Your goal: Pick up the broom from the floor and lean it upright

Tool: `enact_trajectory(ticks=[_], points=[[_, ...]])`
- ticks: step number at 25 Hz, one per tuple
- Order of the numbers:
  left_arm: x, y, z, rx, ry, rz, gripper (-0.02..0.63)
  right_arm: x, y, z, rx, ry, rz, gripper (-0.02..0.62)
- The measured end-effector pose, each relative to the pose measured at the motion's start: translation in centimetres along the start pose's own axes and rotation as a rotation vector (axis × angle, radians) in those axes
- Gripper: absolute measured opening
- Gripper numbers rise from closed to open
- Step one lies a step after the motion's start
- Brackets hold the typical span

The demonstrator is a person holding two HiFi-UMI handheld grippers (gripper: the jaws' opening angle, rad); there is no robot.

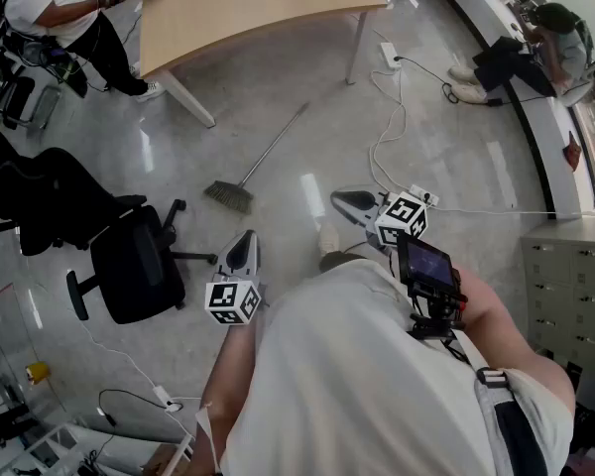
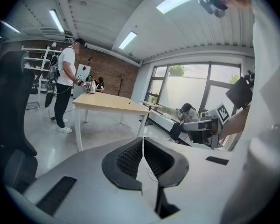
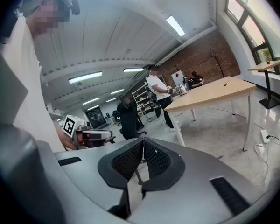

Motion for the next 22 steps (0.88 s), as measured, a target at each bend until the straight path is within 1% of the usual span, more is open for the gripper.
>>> enact_trajectory(ticks=[4, 9, 14, 17, 22], points=[[-0.2, -2.1, 3.2, 0.008, -0.003, 0.027, 0.015, 3.1, -1.9, 0.8, 0.012, -0.013, -0.010, 0.020], [0.5, -4.4, 6.9, 0.007, -0.021, 0.036, 0.015, 6.9, -3.2, 1.0, 0.002, -0.036, -0.007, 0.020], [-0.2, -5.7, 8.4, 0.003, -0.024, 0.043, 0.015, 8.7, -3.9, 2.0, -0.002, -0.033, 0.011, 0.020], [-1.3, -6.1, 9.2, -0.001, -0.030, 0.042, 0.015, 9.4, -4.6, 2.9, -0.002, -0.031, 0.006, 0.020], [-3.3, -6.3, 10.7, -0.018, 0.008, 0.040, 0.015, 10.4, -5.2, 4.2, 0.006, 0.004, 0.013, 0.020]])
Point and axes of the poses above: the fingertips, and each gripper's own axes: z forward along the fingers, x to its right, y out of its underside, the point moved 7 cm from there along -z, backward along the fingers, and after that the axes turned 6 degrees about y, right-handed, at the moved point
